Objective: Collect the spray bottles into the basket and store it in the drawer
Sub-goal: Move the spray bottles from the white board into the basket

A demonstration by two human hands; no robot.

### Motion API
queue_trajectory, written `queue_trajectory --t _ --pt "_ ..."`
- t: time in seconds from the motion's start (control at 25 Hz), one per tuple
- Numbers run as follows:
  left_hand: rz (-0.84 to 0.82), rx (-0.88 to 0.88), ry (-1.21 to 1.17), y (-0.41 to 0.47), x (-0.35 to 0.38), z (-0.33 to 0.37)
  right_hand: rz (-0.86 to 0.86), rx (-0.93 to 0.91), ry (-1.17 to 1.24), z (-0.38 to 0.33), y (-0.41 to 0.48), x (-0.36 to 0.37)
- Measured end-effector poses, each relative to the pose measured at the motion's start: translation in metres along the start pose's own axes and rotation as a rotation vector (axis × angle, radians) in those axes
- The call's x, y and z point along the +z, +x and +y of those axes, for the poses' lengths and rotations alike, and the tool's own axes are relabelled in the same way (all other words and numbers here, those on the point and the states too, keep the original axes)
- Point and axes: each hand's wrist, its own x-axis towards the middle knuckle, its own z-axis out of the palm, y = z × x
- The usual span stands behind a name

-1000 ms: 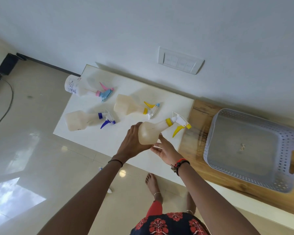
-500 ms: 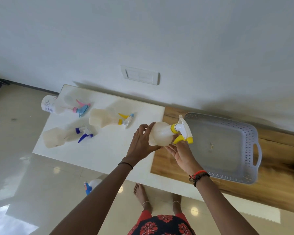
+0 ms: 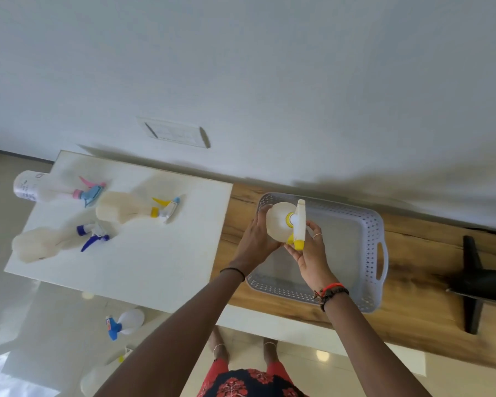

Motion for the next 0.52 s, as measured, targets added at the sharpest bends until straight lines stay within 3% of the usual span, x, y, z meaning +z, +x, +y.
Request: queue_trajectory --t 0.52 --pt "-0.007 -0.024 0.511 0.045 0.034 -0.035 -0.004 0.081 0.040 0.013 0.057 -0.006"
